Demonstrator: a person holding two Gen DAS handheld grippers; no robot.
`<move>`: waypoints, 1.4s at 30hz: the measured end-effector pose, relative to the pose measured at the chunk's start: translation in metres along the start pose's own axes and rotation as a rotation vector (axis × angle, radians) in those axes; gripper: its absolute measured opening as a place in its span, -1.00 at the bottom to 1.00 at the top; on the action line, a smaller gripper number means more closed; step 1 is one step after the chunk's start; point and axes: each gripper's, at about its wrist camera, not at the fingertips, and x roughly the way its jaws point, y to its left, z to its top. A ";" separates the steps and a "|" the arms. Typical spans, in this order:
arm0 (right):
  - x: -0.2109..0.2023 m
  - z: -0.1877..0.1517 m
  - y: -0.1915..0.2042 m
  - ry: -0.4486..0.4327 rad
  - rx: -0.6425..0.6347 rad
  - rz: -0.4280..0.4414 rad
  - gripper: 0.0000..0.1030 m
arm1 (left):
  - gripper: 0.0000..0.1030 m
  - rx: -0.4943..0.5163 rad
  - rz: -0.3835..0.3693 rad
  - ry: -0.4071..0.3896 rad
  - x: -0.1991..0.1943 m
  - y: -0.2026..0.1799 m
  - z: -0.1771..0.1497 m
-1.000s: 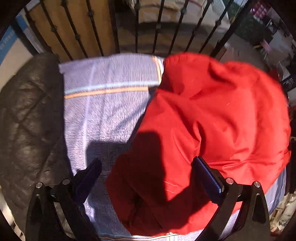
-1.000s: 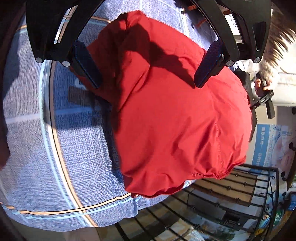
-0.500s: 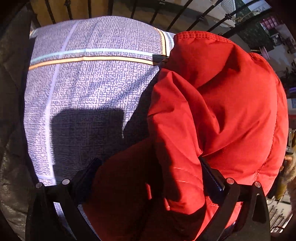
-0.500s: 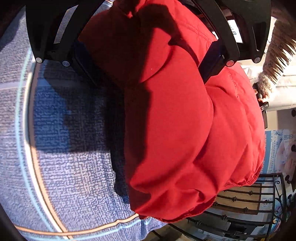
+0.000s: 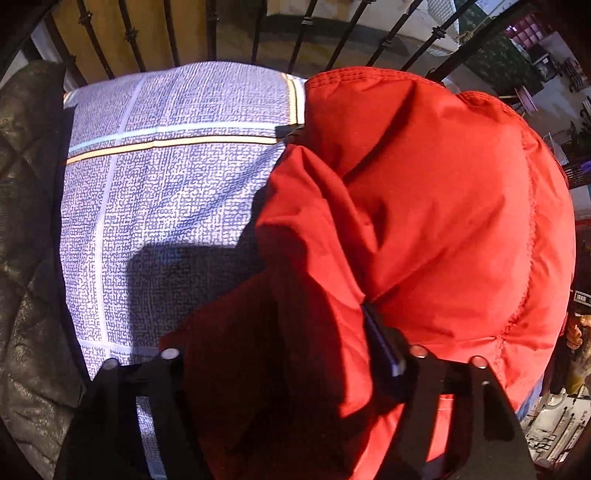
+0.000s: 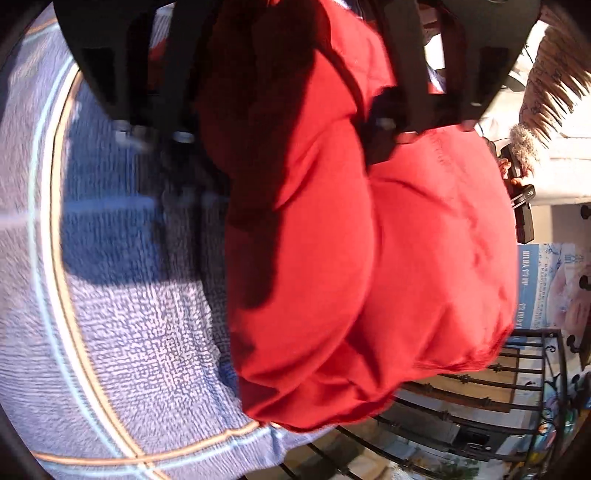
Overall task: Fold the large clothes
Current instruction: 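Lift the folded jacket with both grippers and carry it off the bed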
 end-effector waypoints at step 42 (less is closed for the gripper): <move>-0.562 -0.327 0.044 -0.940 0.025 -0.426 -0.63 | -0.62 0.812 -0.435 -0.640 -0.234 -0.572 -0.015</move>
